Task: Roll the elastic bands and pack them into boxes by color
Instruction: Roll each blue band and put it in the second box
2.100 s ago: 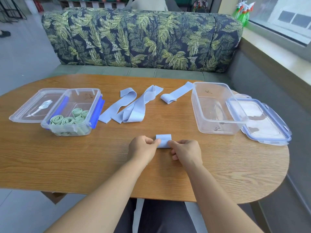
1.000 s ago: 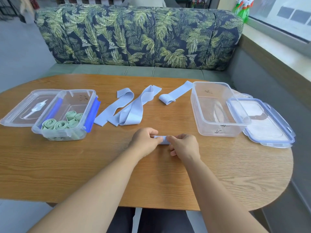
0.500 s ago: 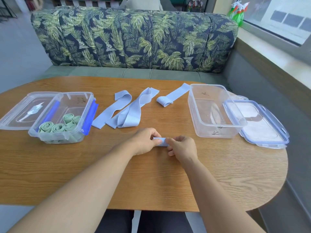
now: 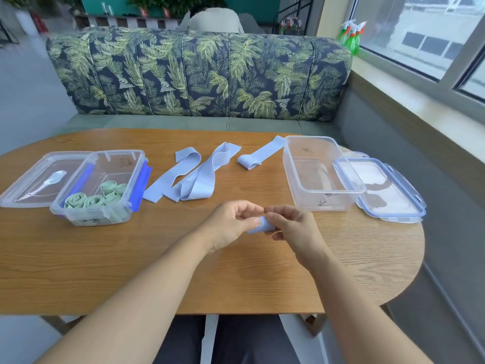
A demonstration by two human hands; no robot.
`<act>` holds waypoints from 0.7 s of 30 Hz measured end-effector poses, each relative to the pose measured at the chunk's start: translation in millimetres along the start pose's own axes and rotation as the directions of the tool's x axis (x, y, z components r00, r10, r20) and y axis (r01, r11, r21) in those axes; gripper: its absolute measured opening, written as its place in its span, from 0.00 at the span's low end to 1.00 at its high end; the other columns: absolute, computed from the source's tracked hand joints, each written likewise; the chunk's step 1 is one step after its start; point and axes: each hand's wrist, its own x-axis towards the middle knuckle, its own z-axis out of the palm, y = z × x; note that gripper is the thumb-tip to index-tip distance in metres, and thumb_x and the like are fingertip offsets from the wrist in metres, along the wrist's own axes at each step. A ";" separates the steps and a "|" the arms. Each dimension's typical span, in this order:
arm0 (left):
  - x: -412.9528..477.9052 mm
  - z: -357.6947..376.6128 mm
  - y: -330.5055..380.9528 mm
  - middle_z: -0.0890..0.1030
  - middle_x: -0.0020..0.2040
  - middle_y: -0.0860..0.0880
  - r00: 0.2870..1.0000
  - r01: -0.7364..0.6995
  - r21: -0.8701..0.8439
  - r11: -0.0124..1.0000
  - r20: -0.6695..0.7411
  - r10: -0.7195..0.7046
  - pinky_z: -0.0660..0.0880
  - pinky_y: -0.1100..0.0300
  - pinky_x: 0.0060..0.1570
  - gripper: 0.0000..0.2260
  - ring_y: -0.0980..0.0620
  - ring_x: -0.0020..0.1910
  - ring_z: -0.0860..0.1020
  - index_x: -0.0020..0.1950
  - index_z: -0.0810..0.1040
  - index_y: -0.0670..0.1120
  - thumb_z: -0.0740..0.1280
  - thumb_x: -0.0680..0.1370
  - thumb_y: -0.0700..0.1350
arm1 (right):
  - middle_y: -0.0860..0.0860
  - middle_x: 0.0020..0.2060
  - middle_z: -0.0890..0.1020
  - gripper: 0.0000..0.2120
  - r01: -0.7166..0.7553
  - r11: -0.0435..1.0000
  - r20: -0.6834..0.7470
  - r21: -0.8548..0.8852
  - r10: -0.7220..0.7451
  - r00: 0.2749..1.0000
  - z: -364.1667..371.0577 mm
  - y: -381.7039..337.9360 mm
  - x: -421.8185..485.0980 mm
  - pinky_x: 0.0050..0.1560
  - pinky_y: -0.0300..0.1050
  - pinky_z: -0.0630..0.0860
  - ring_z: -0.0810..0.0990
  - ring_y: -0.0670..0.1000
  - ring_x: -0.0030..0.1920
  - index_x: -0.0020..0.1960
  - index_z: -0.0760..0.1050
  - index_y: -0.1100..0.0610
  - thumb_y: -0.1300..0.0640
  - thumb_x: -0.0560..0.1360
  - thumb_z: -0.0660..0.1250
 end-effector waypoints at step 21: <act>66.8 47.2 57.6 0.81 0.45 0.46 0.996 0.036 -0.473 0.880 0.086 0.006 0.75 0.65 0.45 0.08 0.54 0.45 0.78 0.50 0.81 0.44 0.63 0.79 0.34 | 0.47 0.37 0.80 0.10 0.230 0.783 0.063 -0.577 -0.238 0.969 -89.3 -79.5 15.2 0.36 0.35 0.76 0.79 0.48 0.36 0.54 0.82 0.55 0.65 0.74 0.70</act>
